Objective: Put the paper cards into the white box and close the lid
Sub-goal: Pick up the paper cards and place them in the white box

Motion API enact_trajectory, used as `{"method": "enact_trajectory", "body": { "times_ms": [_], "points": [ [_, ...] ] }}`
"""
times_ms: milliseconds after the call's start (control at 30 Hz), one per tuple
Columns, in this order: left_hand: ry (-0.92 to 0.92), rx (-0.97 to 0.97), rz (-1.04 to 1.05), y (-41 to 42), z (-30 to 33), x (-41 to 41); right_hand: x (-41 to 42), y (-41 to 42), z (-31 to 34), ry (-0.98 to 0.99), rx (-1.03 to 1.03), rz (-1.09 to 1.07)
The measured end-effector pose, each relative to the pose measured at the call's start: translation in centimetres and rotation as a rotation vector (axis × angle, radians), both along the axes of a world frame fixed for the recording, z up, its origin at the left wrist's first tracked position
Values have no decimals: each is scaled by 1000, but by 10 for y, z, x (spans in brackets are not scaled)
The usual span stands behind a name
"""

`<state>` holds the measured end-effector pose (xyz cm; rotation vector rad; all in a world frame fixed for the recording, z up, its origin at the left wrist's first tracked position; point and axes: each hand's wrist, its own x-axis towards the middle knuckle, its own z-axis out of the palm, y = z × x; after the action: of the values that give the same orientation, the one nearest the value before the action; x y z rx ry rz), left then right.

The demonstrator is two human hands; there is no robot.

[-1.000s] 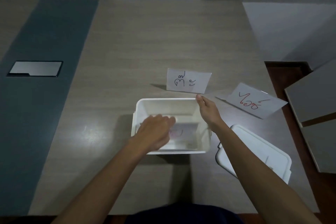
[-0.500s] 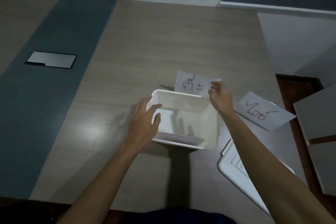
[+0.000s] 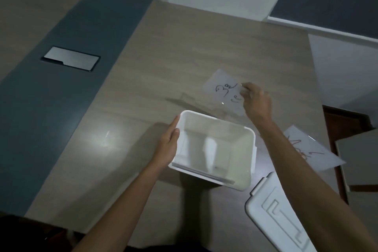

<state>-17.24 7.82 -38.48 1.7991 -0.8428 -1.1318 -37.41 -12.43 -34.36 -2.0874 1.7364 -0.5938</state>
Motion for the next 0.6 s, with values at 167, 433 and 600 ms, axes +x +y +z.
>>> {"method": "enact_trajectory", "body": {
  "times_ms": [167, 433, 600],
  "points": [
    [13, -47, 59, 5, 4, 4, -5, 84, 79, -259, -233, 142],
    [22, -95, 179, 34, 4, 7, -1, 166, -1, 100, 238, 566],
    [-10, -86, 195, 46, 7, 8, 0, 183, -17, 115, 557, 753]
  ]
}}
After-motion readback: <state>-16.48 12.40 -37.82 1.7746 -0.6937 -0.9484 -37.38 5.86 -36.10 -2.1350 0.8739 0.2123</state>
